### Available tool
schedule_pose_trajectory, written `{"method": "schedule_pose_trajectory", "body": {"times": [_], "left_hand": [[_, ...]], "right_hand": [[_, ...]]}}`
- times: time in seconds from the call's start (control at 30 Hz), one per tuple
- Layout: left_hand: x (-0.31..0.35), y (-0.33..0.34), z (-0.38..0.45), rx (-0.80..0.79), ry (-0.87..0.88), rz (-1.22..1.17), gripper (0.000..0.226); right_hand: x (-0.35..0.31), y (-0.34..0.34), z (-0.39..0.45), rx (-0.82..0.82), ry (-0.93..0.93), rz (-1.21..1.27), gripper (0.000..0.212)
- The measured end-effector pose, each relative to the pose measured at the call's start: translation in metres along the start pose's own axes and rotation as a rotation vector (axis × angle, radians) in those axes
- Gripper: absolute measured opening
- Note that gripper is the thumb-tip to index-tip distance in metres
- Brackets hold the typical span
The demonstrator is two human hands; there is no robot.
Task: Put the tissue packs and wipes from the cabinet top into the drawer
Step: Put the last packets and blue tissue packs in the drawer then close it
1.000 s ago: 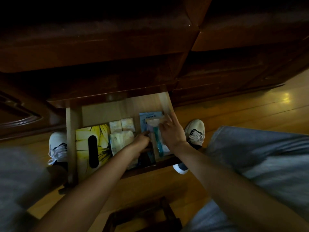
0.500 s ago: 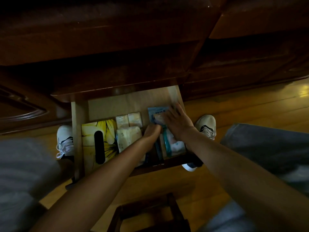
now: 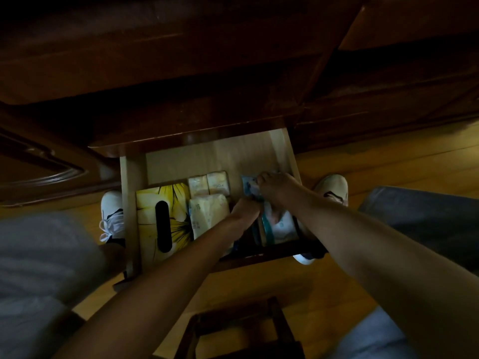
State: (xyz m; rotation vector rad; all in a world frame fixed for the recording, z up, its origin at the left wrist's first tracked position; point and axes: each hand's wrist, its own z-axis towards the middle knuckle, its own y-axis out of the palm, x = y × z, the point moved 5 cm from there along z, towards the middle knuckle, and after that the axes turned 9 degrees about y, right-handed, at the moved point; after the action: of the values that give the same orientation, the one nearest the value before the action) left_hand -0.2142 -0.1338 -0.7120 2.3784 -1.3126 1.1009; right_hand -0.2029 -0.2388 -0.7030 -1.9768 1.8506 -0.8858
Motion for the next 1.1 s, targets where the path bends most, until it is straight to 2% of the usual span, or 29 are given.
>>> {"method": "schedule_pose_trajectory", "body": {"times": [0.13, 0.17, 0.23, 0.27, 0.37, 0.47, 0.57, 0.67, 0.77, 0.93, 1.03, 1.1], "left_hand": [[-0.002, 0.009, 0.005, -0.057, 0.033, 0.212, 0.033], [-0.004, 0.008, 0.008, -0.057, 0.047, 0.229, 0.03], [-0.006, 0.007, 0.011, -0.059, 0.059, 0.221, 0.017], [-0.007, 0.007, 0.011, -0.068, 0.063, 0.191, 0.018], [-0.001, 0.003, 0.003, -0.083, 0.081, 0.182, 0.022], [0.01, -0.005, 0.002, -0.03, 0.117, 0.198, 0.033], [0.007, -0.012, 0.003, 0.039, 0.068, 0.212, 0.036], [-0.004, -0.014, 0.0, 0.006, 0.084, 0.208, 0.038], [-0.014, -0.011, 0.003, -0.022, 0.084, 0.192, 0.039], [-0.008, -0.005, 0.006, -0.047, 0.097, 0.212, 0.029], [-0.004, -0.006, 0.007, -0.043, 0.075, 0.212, 0.031], [0.0, -0.011, 0.001, -0.021, 0.064, 0.213, 0.034]], "right_hand": [[0.001, 0.006, -0.005, 0.0, 0.001, 0.042, 0.128], [0.001, 0.007, -0.004, 0.018, 0.003, 0.054, 0.12], [0.0, 0.008, -0.004, 0.097, 0.006, 0.096, 0.092], [0.0, 0.008, -0.004, 0.12, 0.017, 0.102, 0.084], [-0.006, 0.008, -0.013, 0.091, 0.049, -0.009, 0.099], [-0.008, 0.012, -0.024, 0.118, 0.115, -0.122, 0.09], [-0.004, 0.021, -0.035, 0.172, 0.118, -0.12, 0.089], [0.002, 0.027, -0.033, 0.134, 0.076, -0.023, 0.084], [0.001, 0.026, -0.022, 0.112, 0.062, -0.039, 0.074], [-0.001, 0.03, -0.015, 0.172, 0.032, -0.18, 0.083], [-0.001, 0.03, -0.018, 0.188, 0.028, -0.202, 0.099], [0.001, 0.026, -0.026, 0.239, 0.035, -0.208, 0.101]]}}
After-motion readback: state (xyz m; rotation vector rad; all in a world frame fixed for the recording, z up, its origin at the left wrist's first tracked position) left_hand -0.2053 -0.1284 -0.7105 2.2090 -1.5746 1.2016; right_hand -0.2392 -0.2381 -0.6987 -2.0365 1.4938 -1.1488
